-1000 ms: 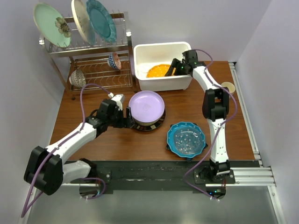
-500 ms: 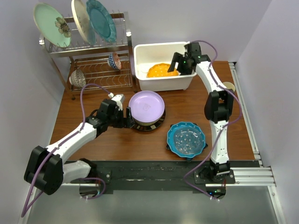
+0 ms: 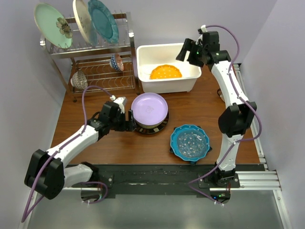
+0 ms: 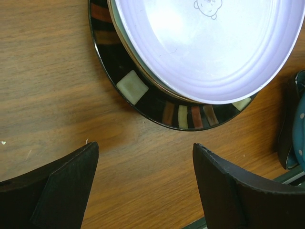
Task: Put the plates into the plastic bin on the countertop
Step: Pick up the plate at the center of the board.
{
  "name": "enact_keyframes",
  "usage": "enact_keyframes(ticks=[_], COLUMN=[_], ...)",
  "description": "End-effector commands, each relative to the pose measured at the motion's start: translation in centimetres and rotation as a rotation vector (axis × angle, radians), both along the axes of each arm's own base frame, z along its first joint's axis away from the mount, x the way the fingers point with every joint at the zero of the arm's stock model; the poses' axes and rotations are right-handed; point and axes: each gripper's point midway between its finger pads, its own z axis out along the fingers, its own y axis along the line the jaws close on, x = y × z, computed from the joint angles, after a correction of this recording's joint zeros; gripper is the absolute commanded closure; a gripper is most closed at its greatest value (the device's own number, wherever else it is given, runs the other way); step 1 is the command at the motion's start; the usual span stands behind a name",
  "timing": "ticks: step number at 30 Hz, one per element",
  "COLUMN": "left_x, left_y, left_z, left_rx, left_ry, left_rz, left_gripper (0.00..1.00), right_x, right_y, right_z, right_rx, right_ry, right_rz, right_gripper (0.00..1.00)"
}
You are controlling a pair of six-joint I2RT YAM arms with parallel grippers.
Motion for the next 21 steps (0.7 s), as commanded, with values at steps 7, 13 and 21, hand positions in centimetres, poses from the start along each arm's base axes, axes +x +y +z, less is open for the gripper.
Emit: enact_keyframes(ticks=[7,13,21], left_x=[2.1,3.0,4.3], left_y=[0.0,-0.3,-0.9], left_z=[3.1,4.0,4.7], left_rx=[0.013,-0.011,-0.035], left_ry=[-0.081,-0.103,-0.109], left_rz=[0.036,0.063,0.095], left_gripper=[0.16,0.16,0.21], right_x=[-4.9,-8.3,-11.1], right_y=[0.0,0.1,0.3], right_z=[4.1,4.4,4.2], right_rx=[0.043,0.063,0.081], right_ry=[-0.101,-0.122,-0.131], right_rz=[0.056,0.078,0.105], right_gripper=[0.13,0.14,0.15])
